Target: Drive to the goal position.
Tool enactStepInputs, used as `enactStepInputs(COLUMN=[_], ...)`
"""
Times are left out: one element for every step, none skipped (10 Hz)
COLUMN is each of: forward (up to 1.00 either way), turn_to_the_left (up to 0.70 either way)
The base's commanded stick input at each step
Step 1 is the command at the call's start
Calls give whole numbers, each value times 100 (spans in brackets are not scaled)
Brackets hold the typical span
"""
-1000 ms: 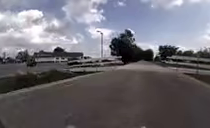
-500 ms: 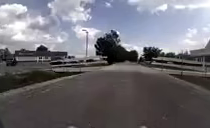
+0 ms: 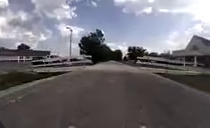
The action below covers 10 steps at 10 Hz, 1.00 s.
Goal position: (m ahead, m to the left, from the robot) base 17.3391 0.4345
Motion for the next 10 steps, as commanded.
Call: enactStepInputs(forward=[70,70,70,70,70,70,70,70,70,70], turn_to_the_left=[0,0,0,0,0,0,0,0,0,0])
